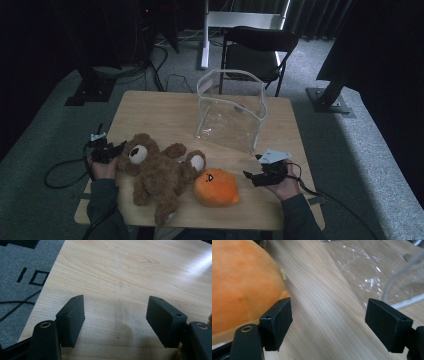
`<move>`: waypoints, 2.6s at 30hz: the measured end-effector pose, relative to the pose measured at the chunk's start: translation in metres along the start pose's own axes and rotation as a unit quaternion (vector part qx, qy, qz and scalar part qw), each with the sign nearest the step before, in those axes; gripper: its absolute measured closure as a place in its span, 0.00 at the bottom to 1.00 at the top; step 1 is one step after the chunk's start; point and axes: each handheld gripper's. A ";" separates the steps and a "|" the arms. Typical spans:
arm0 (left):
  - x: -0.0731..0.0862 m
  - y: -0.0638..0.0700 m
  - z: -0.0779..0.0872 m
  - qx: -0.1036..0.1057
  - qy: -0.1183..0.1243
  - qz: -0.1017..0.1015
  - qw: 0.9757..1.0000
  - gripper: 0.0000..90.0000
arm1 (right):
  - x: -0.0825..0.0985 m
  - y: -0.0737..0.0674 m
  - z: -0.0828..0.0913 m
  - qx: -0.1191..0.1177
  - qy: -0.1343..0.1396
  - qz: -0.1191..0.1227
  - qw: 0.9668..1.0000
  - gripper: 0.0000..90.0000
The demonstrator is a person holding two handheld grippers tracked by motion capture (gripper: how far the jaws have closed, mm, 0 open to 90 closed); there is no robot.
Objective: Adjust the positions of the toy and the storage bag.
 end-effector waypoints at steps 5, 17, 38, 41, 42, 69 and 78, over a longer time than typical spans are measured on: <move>0.000 0.000 0.000 0.000 -0.001 0.000 1.000 0.35 | -0.007 -0.010 0.001 -0.012 0.005 0.013 1.000 0.23; 0.000 0.000 0.000 0.000 0.000 0.000 1.000 0.35 | -0.029 -0.028 -0.005 -0.060 0.027 0.032 0.997 0.20; 0.000 0.000 0.000 0.000 -0.001 -0.001 1.000 0.35 | -0.032 -0.044 -0.032 -0.137 0.016 0.026 0.990 0.15; 0.000 0.000 0.000 0.000 -0.001 -0.001 1.000 0.35 | -0.031 -0.044 -0.034 -0.143 0.016 0.023 0.989 0.15; 0.000 0.000 0.000 0.000 -0.001 -0.001 1.000 0.35 | -0.030 -0.044 -0.036 -0.149 0.016 0.019 0.989 0.16; 0.000 0.000 0.000 0.001 -0.001 0.000 1.000 0.35 | -0.028 -0.038 -0.024 -0.178 0.029 0.026 0.983 0.79; 0.000 0.000 0.000 0.001 -0.001 -0.001 1.000 0.35 | -0.019 -0.018 -0.007 -0.121 0.030 0.006 0.992 0.80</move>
Point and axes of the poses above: each handheld gripper's, and its own axes: z roughly backward along the jaws, x roughly out of its underside, y roughly to its right, and after that the axes turned 11 degrees about z, right-handed
